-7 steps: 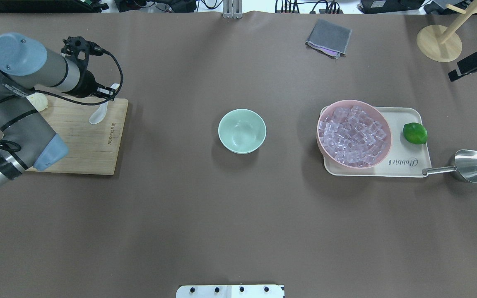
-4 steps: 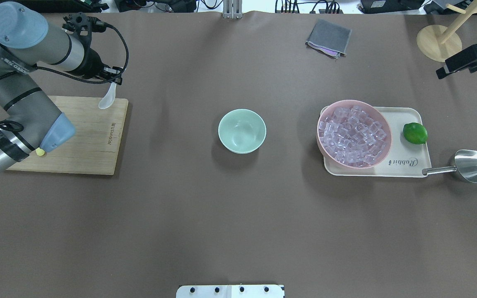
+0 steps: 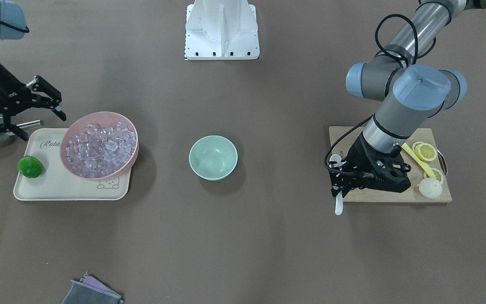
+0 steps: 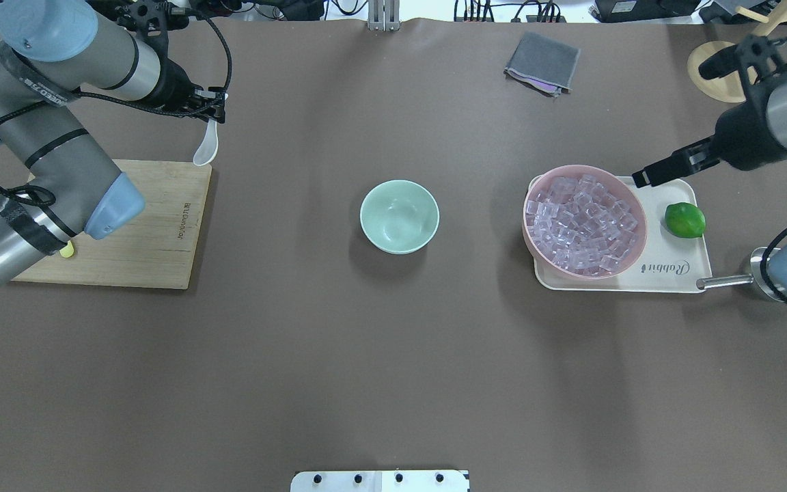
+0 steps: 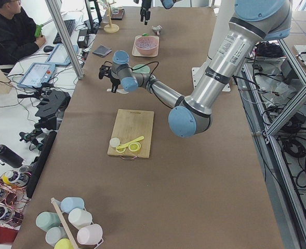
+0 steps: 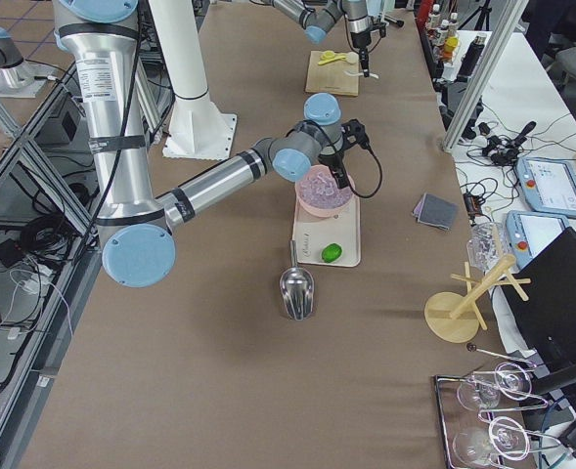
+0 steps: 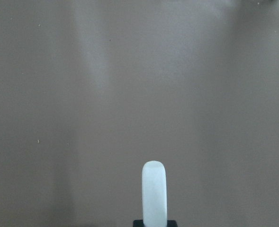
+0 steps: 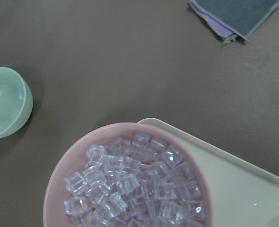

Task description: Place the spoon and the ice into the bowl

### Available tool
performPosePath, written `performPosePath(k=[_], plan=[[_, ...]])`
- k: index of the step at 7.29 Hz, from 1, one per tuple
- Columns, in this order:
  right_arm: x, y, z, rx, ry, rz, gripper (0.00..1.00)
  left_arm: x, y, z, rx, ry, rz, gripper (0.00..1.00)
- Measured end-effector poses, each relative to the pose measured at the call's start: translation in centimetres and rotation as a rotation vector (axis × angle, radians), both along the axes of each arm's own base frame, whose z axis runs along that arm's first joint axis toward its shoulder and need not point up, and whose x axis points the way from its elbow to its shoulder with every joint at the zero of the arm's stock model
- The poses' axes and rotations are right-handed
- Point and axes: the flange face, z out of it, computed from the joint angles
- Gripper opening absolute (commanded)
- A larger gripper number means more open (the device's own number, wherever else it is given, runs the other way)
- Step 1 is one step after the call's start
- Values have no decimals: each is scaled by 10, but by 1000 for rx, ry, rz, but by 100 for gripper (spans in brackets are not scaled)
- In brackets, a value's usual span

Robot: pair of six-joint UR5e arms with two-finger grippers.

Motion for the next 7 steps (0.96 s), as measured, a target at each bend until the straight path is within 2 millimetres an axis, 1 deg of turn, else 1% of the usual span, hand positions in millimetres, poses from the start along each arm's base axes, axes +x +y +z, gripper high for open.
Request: performPosePath(k=[1,2,3,4,6,7], plan=[[-32,11,3,38,-2,-2,94,0,0,-2,-6,3,-8,0],[-54,17,3,64,-4,-4,92,1,-1,-3,-8,4,-12,0],[-68,17,6,74,0,-10,92,1,-1,-3,-9,5,-13,0],[-77,13,10,75,5,-14,92,2,0,-4,-8,5,-11,0],[-94,2,18,67,15,-21,91,7,2,-3,-9,4,-3,0],[-102,1,22,62,20,-29,89,8,3,-3,-9,3,0,0]])
